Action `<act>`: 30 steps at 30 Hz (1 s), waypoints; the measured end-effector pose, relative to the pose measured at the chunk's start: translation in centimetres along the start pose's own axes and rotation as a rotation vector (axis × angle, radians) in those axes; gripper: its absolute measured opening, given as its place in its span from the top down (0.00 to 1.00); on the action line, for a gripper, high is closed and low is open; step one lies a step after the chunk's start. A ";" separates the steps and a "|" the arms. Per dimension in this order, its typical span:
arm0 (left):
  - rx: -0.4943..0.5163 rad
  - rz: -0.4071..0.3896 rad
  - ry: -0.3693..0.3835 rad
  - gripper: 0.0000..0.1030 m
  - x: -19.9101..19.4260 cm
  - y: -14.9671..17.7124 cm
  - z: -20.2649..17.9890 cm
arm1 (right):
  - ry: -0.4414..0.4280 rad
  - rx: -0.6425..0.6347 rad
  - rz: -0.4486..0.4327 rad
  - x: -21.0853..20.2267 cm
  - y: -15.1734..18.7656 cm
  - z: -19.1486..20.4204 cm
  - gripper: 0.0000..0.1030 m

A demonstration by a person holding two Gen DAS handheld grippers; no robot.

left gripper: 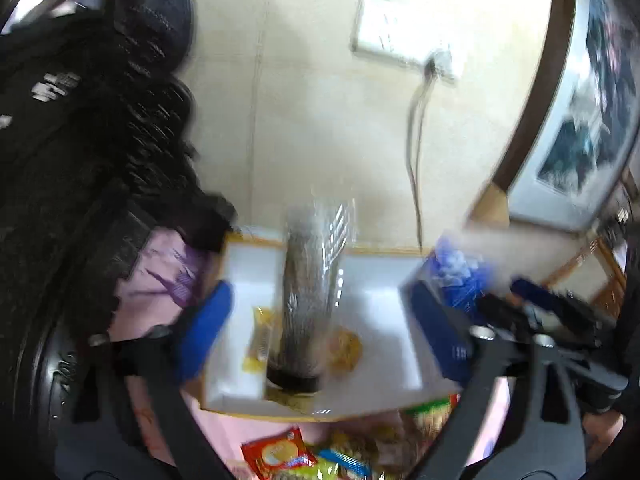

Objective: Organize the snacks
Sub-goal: 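Lift both snacks over the yellow box and open both tools to release them, then return to the pile and grasp the white bag with black character using the right tool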

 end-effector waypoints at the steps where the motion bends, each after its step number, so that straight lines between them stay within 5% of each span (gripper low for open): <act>1: -0.007 -0.031 0.010 0.05 -0.9 -0.2 0.3 | 0.011 -0.005 -0.022 -0.9 0.1 -0.1 0.26; 6: -0.050 -0.042 0.030 0.03 -3.5 1.0 2.2 | 0.102 -0.052 -0.041 -4.4 2.9 -1.0 0.07; 14: -0.096 0.093 -0.001 0.03 -6.0 10.0 5.0 | 0.142 -0.116 0.094 -7.0 12.5 -1.9 0.06; 20: -0.049 0.225 -0.106 0.03 -7.4 18.1 8.3 | 0.064 0.058 0.286 -7.3 22.9 -2.0 0.06; 30: -0.104 0.335 -0.159 0.03 -9.3 24.0 10.9 | 0.084 0.162 0.366 -5.8 28.6 -2.1 0.06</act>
Point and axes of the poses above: each gripper's, at about its wrist camera, not at the fingertips, and x roughly the way its jaws point, z to its left, y to its underside, the point moved 7 cm from there along x, roughly the way its jaws point, and after that the axes turned 6 degrees about -y, right-handed, at the moved point
